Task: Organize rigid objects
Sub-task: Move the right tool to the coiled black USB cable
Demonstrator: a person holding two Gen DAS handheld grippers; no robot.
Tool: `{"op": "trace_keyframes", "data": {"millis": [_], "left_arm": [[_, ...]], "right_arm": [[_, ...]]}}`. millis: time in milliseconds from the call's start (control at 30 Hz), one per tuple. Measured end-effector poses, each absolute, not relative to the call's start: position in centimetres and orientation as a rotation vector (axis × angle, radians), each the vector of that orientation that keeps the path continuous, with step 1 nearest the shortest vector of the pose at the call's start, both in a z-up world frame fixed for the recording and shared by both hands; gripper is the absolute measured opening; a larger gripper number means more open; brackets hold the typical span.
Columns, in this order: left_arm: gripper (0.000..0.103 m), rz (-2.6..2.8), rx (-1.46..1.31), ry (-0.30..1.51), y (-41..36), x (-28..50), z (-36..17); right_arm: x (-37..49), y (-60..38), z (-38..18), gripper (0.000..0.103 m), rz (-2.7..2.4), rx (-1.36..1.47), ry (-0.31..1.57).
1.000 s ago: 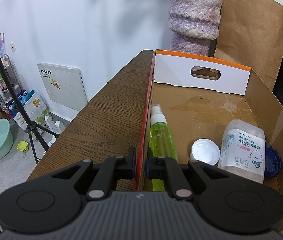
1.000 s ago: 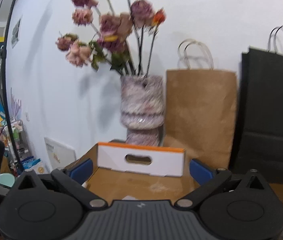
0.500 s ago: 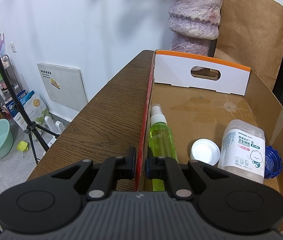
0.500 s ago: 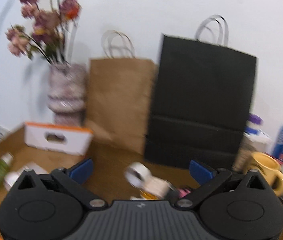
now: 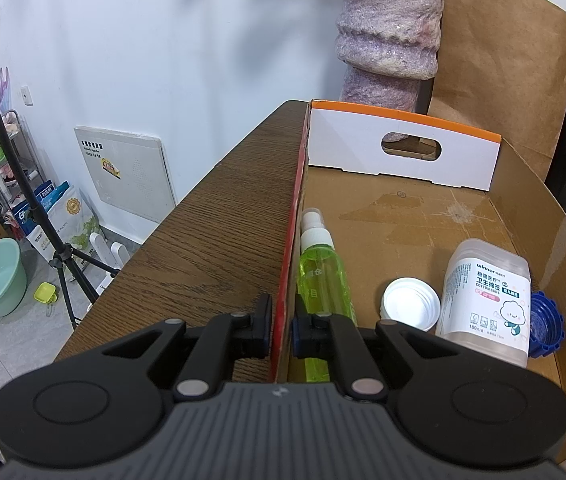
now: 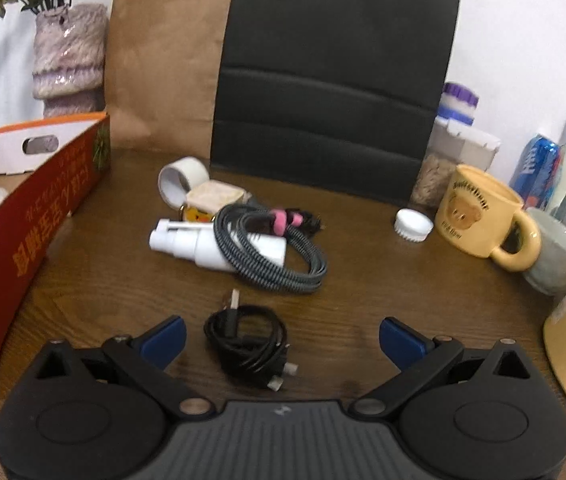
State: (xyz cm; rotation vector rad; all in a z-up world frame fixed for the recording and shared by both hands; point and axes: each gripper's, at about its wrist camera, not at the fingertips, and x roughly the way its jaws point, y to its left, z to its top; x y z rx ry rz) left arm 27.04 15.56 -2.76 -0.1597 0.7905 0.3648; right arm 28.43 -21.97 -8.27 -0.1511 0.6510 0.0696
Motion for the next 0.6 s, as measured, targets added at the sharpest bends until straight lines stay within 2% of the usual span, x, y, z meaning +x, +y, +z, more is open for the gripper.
{"op": "trace_keyframes", "data": {"millis": [267, 367, 567, 600], "left_arm": [[0.01, 0.365, -0.16, 0.79, 15.6, 27.0, -2.8], [0.01, 0.365, -0.16, 0.79, 15.6, 27.0, -2.8], [0.01, 0.365, -0.16, 0.79, 15.6, 27.0, -2.8], [0.01, 0.364, -0.16, 0.79, 15.6, 27.0, -2.8]], "right_arm": [[29.0, -22.6, -8.7, 0.103, 0.102, -0.071, 0.674], [29.2, -23.0, -8.8, 0.1, 0.115, -0.03, 0.688], [28.8, -22.8, -8.5, 0.084, 0.143, -0.022, 0.678], [28.7, -22.8, -8.5, 0.076, 0.143, -0.02, 0.673]]}}
